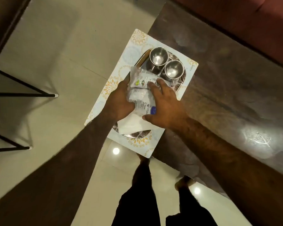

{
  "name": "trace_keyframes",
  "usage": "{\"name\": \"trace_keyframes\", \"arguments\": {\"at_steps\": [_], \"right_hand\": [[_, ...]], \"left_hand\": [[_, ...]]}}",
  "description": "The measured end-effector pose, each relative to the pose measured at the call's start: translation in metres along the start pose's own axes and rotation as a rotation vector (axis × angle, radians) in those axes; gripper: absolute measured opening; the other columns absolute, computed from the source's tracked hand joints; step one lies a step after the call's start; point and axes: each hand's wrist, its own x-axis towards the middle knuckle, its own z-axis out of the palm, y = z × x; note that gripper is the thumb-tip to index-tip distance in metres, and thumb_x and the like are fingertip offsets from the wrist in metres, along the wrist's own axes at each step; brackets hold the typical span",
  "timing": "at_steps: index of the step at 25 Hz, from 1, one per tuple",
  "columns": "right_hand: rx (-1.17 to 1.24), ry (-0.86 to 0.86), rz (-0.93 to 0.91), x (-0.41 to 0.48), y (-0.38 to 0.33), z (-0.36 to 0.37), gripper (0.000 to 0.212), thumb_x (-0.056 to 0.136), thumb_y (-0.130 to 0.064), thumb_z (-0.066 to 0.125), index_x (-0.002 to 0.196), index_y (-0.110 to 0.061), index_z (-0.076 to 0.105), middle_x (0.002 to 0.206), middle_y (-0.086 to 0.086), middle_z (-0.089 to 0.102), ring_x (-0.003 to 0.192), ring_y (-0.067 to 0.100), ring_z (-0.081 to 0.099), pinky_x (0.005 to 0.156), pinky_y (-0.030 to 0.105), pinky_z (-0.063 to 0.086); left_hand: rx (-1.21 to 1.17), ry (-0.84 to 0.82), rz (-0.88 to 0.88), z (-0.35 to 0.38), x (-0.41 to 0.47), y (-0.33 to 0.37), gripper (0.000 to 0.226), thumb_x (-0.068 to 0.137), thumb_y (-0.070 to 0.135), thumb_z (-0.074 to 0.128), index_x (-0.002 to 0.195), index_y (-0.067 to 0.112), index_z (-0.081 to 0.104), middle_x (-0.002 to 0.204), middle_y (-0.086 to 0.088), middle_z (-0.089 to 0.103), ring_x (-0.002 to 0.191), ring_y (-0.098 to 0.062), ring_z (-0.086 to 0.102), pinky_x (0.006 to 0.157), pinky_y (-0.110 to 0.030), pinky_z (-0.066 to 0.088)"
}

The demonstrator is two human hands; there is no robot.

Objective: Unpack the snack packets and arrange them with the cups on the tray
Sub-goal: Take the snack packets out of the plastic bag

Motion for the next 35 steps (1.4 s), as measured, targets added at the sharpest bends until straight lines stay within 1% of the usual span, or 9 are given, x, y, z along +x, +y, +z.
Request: {"name": "trace_keyframes", "arguments": {"at_steps": [3, 6, 11, 14, 18, 21, 25, 31, 35], "right_hand": [[-0.028, -0.005, 0.039, 0.003, -0.006, 0.000, 0.129, 0.076, -0.055, 0.087, 0.169, -0.033, 0.001, 0.179, 0.006, -0.009, 0.164, 0.040, 0.005, 0.122, 0.067, 0.035], [-0.043, 0.053, 0.070, 0.005, -0.012, -0.005, 0.123, 0.078, -0.057, 0.085, 0.169, -0.034, 0.005, 0.179, 0.006, -0.006, 0.162, 0.044, 0.010, 0.120, 0.069, 0.038], [-0.043, 0.117, 0.085, 0.005, -0.018, -0.023, 0.093, 0.087, -0.053, 0.076, 0.164, -0.031, 0.029, 0.173, 0.004, 0.023, 0.153, 0.035, 0.036, 0.111, 0.061, 0.050], [0.036, 0.183, 0.081, 0.005, -0.018, -0.031, 0.070, 0.091, -0.050, 0.074, 0.152, -0.027, 0.049, 0.154, 0.005, 0.048, 0.139, 0.032, 0.052, 0.105, 0.056, 0.054], [0.100, 0.236, 0.096, 0.007, -0.016, -0.041, 0.056, 0.095, -0.051, 0.071, 0.143, -0.026, 0.058, 0.141, 0.006, 0.057, 0.126, 0.032, 0.060, 0.099, 0.054, 0.058], [0.119, 0.234, 0.108, 0.005, -0.013, -0.046, 0.056, 0.098, -0.053, 0.065, 0.145, -0.025, 0.056, 0.144, 0.006, 0.056, 0.127, 0.032, 0.060, 0.100, 0.055, 0.057], [0.150, 0.226, 0.116, -0.007, -0.014, -0.055, 0.063, 0.100, -0.059, 0.056, 0.152, -0.025, 0.050, 0.154, 0.004, 0.052, 0.132, 0.029, 0.059, 0.106, 0.051, 0.054], [0.034, 0.406, -0.106, -0.058, -0.033, -0.071, 0.064, 0.091, -0.068, 0.055, 0.139, -0.026, 0.062, 0.138, 0.000, 0.062, 0.127, 0.022, 0.058, 0.102, 0.047, 0.047], [0.026, 0.325, -0.147, -0.076, -0.038, -0.074, 0.039, 0.093, -0.041, 0.061, 0.124, -0.021, 0.070, 0.119, 0.003, 0.071, 0.110, 0.026, 0.066, 0.092, 0.048, 0.057]], "left_hand": [[-0.078, 0.024, 0.027, -0.005, -0.003, 0.003, 0.075, 0.079, 0.008, 0.078, 0.144, 0.021, 0.042, 0.121, 0.005, 0.059, 0.099, -0.013, 0.059, 0.075, -0.018, 0.045], [-0.294, 0.027, 0.006, -0.008, -0.006, 0.011, 0.069, 0.078, 0.007, 0.081, 0.135, 0.025, 0.047, 0.102, 0.008, 0.062, 0.091, -0.012, 0.062, 0.081, -0.028, 0.054], [-0.447, 0.101, -0.091, -0.021, -0.011, 0.020, 0.052, 0.084, 0.023, 0.078, 0.127, 0.029, 0.049, 0.089, 0.003, 0.065, 0.091, -0.017, 0.068, 0.079, -0.030, 0.055], [-0.499, 0.034, -0.214, -0.027, -0.012, 0.028, 0.047, 0.085, 0.023, 0.076, 0.125, 0.022, 0.051, 0.104, -0.007, 0.066, 0.095, -0.022, 0.067, 0.073, -0.029, 0.051], [-0.228, -0.256, -0.204, -0.037, -0.016, 0.032, 0.032, 0.083, 0.017, 0.071, 0.114, 0.020, 0.061, 0.109, -0.005, 0.071, 0.094, -0.024, 0.068, 0.078, -0.036, 0.056], [-0.287, -0.173, -0.208, -0.043, -0.022, 0.034, 0.030, 0.073, 0.024, 0.070, 0.102, 0.016, 0.072, 0.094, -0.004, 0.076, 0.086, -0.026, 0.073, 0.085, -0.046, 0.060], [-0.560, -0.065, -0.242, -0.049, -0.029, 0.043, 0.014, 0.087, 0.009, 0.066, 0.101, 0.010, 0.069, 0.097, -0.013, 0.073, 0.078, -0.032, 0.075, 0.069, -0.047, 0.063], [-0.488, 0.035, -0.225, -0.058, -0.041, 0.073, 0.019, 0.086, 0.022, 0.078, 0.100, 0.014, 0.069, 0.096, -0.004, 0.071, 0.066, -0.025, 0.075, 0.048, -0.037, 0.060], [-0.536, -0.007, -0.338, -0.070, -0.046, 0.093, 0.030, 0.088, 0.038, 0.073, 0.102, 0.011, 0.071, 0.096, -0.012, 0.074, 0.078, -0.030, 0.074, 0.055, -0.038, 0.061]]}}
